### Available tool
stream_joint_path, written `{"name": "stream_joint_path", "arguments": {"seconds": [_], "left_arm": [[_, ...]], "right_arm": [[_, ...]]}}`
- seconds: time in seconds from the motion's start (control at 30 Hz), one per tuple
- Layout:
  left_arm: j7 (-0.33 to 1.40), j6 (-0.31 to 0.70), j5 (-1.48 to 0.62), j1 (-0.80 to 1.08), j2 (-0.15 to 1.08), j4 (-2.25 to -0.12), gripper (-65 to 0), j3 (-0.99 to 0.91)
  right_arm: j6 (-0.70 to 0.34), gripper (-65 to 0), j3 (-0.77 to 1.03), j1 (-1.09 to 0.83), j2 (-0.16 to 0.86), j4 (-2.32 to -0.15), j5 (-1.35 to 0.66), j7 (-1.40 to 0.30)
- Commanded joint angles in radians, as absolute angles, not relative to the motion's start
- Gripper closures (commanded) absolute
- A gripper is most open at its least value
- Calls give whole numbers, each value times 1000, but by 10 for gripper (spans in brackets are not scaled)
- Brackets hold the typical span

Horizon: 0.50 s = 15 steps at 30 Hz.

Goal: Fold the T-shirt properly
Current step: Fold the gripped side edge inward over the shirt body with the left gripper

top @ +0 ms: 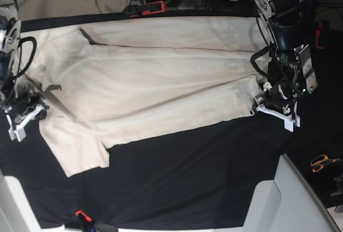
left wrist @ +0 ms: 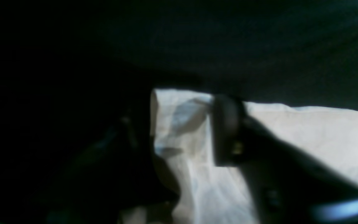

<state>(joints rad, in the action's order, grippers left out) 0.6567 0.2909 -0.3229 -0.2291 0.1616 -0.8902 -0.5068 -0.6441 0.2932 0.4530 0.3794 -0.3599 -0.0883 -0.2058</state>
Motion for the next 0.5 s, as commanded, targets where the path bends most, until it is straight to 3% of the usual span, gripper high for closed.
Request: {"name": "stream_joint_path", "arguments": {"seconds": [0.0, 0.27, 0.47], "left_arm": [[713, 294, -318, -228, 160, -885, -183, -503], [711, 294, -325, -226, 177, -878, 0, -503], [710, 292, -325, -236, 191, -881, 0, -493]], "right_arm": [[-648, -6, 298, 476, 397, -374, -96, -191], [-648, -6, 297, 476, 395, -374, -96, -191], [-648, -6, 297, 476, 394, -374, -96, -191]]}}
